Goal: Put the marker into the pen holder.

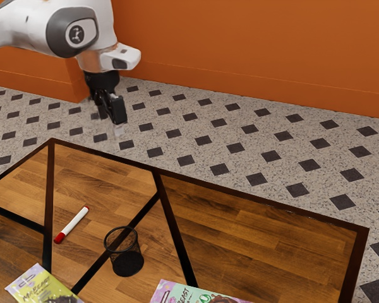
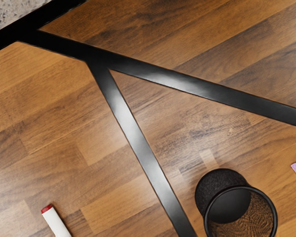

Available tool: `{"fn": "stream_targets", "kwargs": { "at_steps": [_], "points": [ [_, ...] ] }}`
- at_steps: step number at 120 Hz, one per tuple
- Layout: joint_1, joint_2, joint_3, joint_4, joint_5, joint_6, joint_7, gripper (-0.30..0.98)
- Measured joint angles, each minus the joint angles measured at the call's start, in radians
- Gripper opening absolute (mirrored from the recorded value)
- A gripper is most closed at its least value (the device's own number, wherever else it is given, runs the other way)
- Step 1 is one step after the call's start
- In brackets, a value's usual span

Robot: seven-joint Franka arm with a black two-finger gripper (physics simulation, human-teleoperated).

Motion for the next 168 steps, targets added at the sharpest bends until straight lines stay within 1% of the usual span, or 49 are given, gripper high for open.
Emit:
{"fn": "stream_targets", "kwargs": {
  "at_steps": [25,29,36,39,43,48,53,64,71,77,85,96,107,115,125,131,149,168],
  "points": [
    [-0.04,-0.012,0.004,-0.007,0.004,0.079,0.099,0.69],
    [-0.071,-0.029,0.031,-0.034,0.004,0.09,0.101,0.69],
    [-0.14,-0.058,0.129,-0.136,-0.021,0.122,0.096,0.68],
    [-0.129,-0.064,0.158,-0.165,-0.029,0.137,0.093,0.68],
    [-0.085,-0.07,0.18,-0.187,-0.036,0.153,0.09,0.68],
    [-0.028,-0.077,0.194,-0.214,-0.038,0.172,0.086,0.68],
    [0.002,-0.082,0.2,-0.277,-0.027,0.212,0.079,0.69],
    [-0.012,-0.071,0.205,-0.427,0.01,0.336,0.026,0.69],
    [-0.022,-0.054,0.209,-0.468,0.026,0.402,-0.011,0.69],
    [-0.04,-0.047,0.234,-0.517,0.035,0.456,-0.047,0.69],
    [-0.023,-0.033,0.252,-0.558,0.044,0.512,-0.093,0.67],
    [0.029,0.007,0.258,-0.57,0.049,0.564,-0.15,0.47],
    [0.081,0.056,0.259,-0.561,0.051,0.6,-0.199,0.39],
    [0.094,0.107,0.258,-0.536,0.052,0.624,-0.23,0.36],
    [0.049,0.172,0.257,-0.497,0.053,0.645,-0.265,0.33],
    [0.039,0.19,0.256,-0.487,0.053,0.654,-0.283,0.32],
    [0.046,0.279,0.256,-0.433,0.053,0.671,-0.324,0.3],
    [0.084,0.303,0.253,-0.434,0.051,0.679,-0.339,0.3]
  ]
}}
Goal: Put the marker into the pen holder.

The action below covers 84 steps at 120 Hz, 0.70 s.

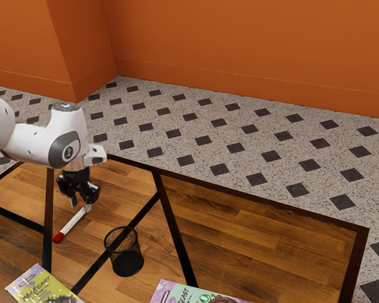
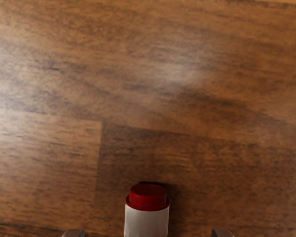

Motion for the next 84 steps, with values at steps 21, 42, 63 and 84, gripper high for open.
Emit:
{"fn": "stream_targets", "kwargs": {
  "at_steps": [21,42,63,84],
  "points": [
    [0.004,0.025,-0.001,-0.003,-0.001,0.003,-0.008,0.29],
    [0.003,0.03,-0.001,-0.008,-0.001,0.005,-0.014,0.26],
    [0.004,0.031,-0.001,-0.009,0.0,0.005,-0.013,0.07],
    [0.002,0.004,-0.003,-0.01,0.008,0.003,-0.016,-0.04]
  ]
}}
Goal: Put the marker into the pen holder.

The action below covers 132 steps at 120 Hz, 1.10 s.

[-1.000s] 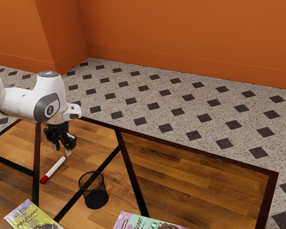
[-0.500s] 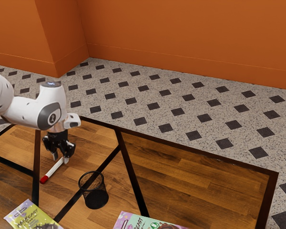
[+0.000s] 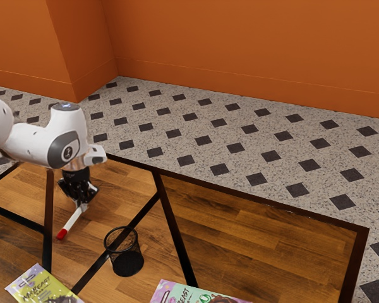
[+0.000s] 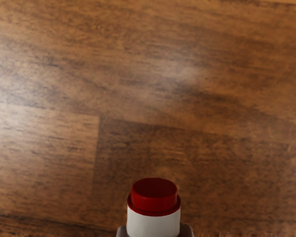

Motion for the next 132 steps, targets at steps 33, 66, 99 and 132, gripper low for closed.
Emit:
{"fn": "stream_targets", "kwargs": {
  "at_steps": [33,66,99,132],
  "points": [
    [-0.122,-0.36,-0.123,-0.053,-0.006,-0.066,-0.019,-0.09],
    [-0.212,-0.424,-0.133,-0.078,-0.053,-0.144,-0.034,-0.1],
    [-0.229,-0.413,-0.199,-0.075,-0.1,-0.176,-0.042,-0.1],
    [-0.212,-0.349,-0.204,-0.077,-0.098,-0.077,-0.051,-0.1]
  ]
}}
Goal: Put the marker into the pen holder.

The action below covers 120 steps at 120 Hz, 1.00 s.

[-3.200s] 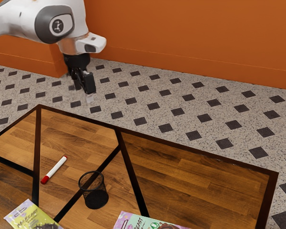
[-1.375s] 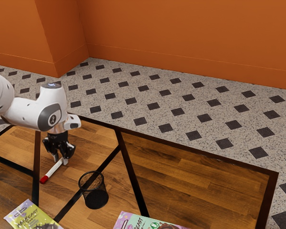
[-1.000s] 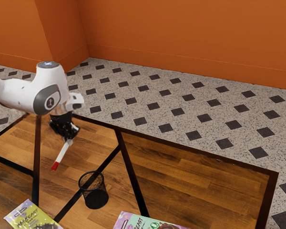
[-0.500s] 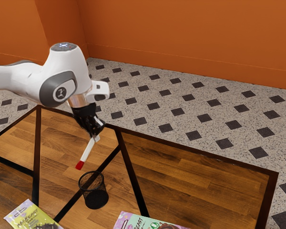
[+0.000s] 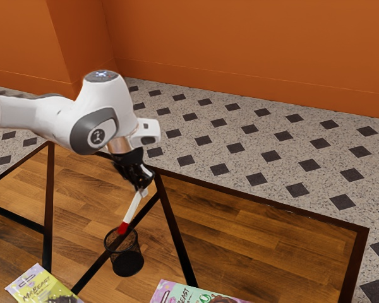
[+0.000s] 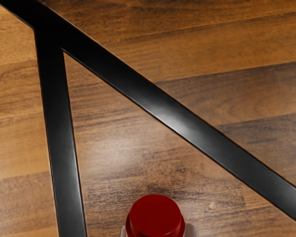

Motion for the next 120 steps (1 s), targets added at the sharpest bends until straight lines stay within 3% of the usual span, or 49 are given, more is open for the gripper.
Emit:
{"fn": "stream_targets", "kwargs": {
  "at_steps": [32,55,73,83,102,120],
  "points": [
    [-0.001,0.007,-0.02,-0.099,0.002,0.071,-0.012,-0.1],
    [-0.002,-0.097,-0.042,-0.149,-0.022,0.061,0.007,0.31],
    [0.001,-0.211,-0.042,-0.157,-0.028,0.009,0.021,0.5],
    [0.019,-0.21,-0.04,-0.025,-0.016,-0.078,0.029,0.56],
    [0.028,-0.021,-0.036,0.425,0.017,-0.353,0.062,0.63],
    [0.034,0.014,-0.035,0.535,0.022,-0.522,0.093,0.66]
  ]
}}
